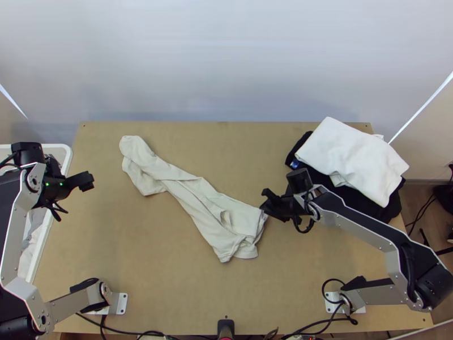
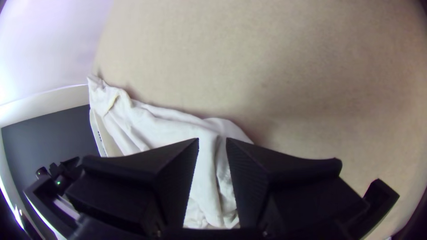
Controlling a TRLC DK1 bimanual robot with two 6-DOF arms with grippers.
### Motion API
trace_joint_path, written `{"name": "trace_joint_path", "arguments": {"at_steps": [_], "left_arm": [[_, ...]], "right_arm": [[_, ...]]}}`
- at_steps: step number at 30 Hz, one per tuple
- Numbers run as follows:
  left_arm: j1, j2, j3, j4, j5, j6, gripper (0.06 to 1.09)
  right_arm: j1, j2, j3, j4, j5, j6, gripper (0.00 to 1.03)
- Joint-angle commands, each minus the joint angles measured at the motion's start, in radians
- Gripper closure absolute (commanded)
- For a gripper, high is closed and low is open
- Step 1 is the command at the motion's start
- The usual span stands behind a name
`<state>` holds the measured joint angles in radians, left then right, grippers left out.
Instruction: Fold the t-shirt
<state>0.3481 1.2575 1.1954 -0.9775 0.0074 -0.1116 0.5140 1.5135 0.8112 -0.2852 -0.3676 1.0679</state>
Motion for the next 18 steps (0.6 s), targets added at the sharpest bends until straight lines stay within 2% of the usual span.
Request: {"name": "trace_joint_path", "arguments": {"at_steps": [1, 18], "left_arm": [[0.005, 0.002, 0.009, 0.0, 0.0, 0.003, 0.1], [0.014, 0.016, 0.015, 0.0, 0.0, 0.006, 0.1]], "right_arm": [[0.02, 0.017, 0.0, 0.009, 0.006, -0.005, 0.7], [0.057, 0.027, 0.037, 0.012, 0.029, -0.005, 0.71]]}}
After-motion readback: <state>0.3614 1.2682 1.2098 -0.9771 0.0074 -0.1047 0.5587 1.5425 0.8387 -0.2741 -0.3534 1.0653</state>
